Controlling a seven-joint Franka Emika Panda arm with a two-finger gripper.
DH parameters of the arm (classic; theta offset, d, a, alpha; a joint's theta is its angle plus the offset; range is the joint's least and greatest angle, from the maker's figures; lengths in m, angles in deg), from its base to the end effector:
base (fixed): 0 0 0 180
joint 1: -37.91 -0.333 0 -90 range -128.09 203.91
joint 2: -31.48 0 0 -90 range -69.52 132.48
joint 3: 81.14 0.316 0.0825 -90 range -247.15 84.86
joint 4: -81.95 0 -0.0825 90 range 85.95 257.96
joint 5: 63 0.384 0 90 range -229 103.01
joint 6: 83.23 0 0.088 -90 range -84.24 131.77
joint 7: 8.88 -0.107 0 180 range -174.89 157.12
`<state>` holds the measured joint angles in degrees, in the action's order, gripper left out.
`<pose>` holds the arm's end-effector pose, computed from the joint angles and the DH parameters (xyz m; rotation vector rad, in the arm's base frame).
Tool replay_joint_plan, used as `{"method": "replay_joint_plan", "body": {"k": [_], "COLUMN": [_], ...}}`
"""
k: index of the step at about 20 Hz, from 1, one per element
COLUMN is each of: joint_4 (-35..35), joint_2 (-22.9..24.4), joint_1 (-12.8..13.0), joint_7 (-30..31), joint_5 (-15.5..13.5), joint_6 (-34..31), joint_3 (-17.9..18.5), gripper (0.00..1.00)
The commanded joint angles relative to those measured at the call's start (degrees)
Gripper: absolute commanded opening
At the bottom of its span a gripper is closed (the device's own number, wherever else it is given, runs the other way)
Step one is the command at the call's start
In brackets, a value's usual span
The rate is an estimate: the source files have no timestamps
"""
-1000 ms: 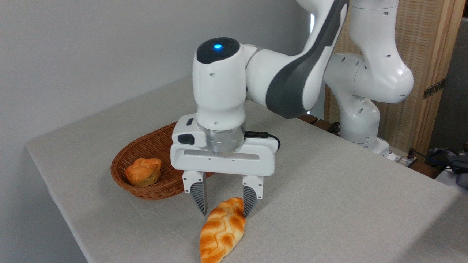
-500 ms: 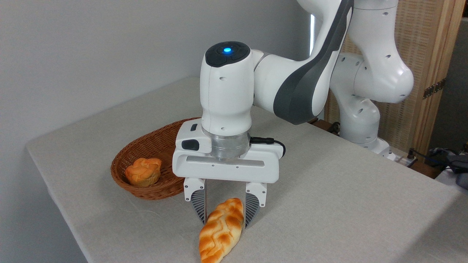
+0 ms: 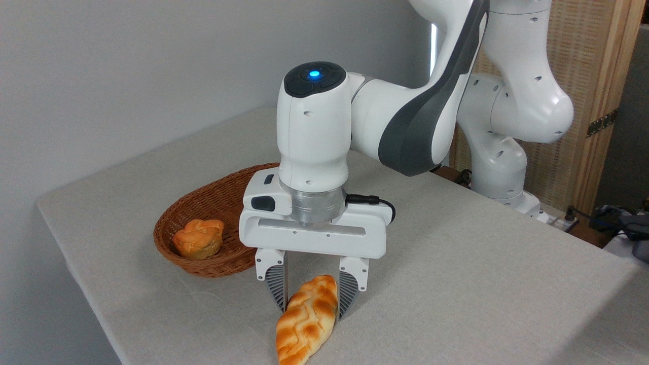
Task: Put bread into the basket
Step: 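Lift the braided loaf and carry it over the wicker basket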
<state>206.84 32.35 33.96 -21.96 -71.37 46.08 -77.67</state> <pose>0.5358 0.0659 0.4056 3.0370 -0.0172 0.1698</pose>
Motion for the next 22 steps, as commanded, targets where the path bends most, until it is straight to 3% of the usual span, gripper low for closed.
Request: {"method": "replay_joint_plan", "body": {"k": [1, 12, 18, 22], "joint_4": [0.2, -1.7, -14.8, -18.8], "joint_2": [0.2, 1.1, 0.8, 1.0], "joint_1": [0.3, 0.5, 1.1, 3.2], "joint_7": [-1.3, -0.8, -1.2, -1.3], "joint_5": [-0.8, -0.8, -0.9, -0.2], "joint_6": [1.2, 0.3, -14.0, -18.7], "joint_3": [0.5, 0.3, 0.0, -1.9], "gripper": [0.42, 0.46, 0.48, 0.48]}}
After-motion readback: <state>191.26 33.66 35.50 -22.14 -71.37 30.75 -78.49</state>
